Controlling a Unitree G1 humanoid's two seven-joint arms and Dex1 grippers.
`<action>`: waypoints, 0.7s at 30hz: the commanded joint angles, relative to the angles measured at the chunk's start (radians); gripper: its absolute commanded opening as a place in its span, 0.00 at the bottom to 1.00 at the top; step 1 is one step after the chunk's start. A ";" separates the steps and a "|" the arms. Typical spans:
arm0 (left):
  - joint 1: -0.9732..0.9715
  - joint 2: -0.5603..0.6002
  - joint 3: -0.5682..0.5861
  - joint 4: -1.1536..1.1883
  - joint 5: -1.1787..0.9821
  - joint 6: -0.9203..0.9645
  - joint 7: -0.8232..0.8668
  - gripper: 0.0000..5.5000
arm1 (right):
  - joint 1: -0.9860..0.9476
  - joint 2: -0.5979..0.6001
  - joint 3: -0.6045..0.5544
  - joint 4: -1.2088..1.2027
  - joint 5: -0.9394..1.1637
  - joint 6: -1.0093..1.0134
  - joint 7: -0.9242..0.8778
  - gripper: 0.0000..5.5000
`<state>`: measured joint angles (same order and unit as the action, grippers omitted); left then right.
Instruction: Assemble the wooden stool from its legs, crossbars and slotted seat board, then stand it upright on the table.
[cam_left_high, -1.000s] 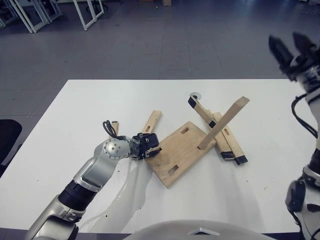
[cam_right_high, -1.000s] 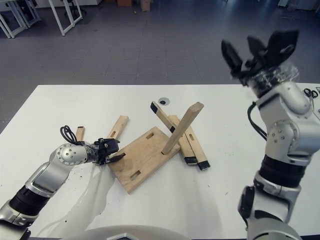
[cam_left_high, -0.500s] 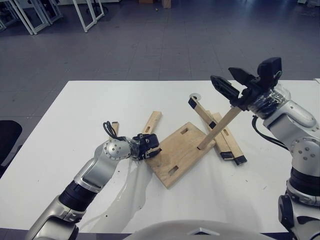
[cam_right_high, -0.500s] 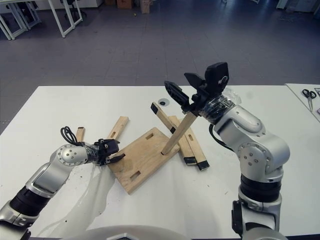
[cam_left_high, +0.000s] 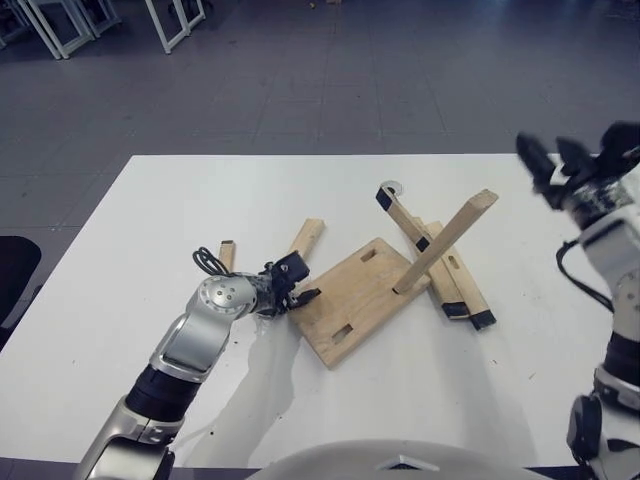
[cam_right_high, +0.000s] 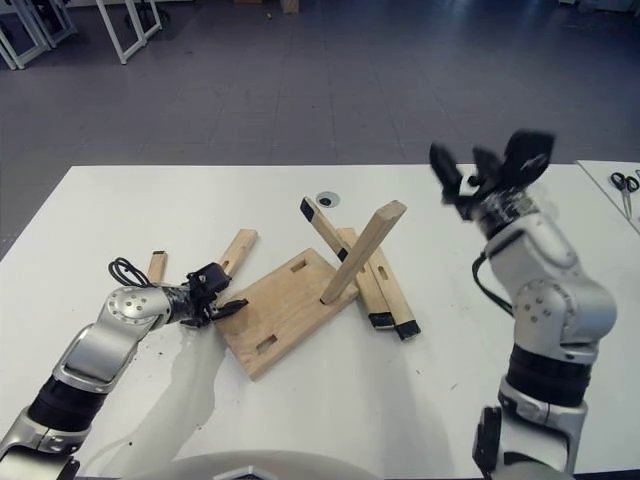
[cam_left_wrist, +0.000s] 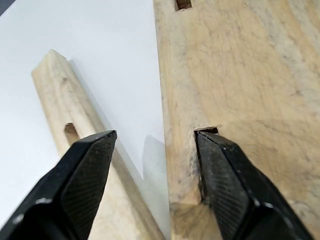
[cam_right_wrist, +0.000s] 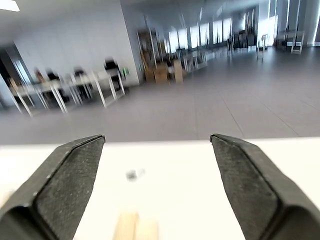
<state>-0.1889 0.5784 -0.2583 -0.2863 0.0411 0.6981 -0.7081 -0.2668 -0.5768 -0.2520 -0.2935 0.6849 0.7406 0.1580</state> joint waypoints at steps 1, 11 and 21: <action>-0.010 0.006 0.030 -0.024 -0.008 0.032 0.022 0.54 | 0.127 -0.075 0.139 -0.060 -0.057 0.098 0.093 0.71; -0.005 0.021 0.005 0.077 0.051 -0.075 0.087 0.54 | 0.222 -0.132 0.354 -0.165 -0.144 0.204 0.224 0.71; 0.048 0.040 -0.042 0.157 0.047 -0.165 0.013 0.54 | 0.048 -0.051 0.586 0.050 -0.451 0.060 0.225 0.71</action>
<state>-0.1603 0.6007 -0.2842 -0.1296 0.0896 0.5284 -0.6698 -0.1795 -0.6520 0.3087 -0.2887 0.2793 0.8311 0.3884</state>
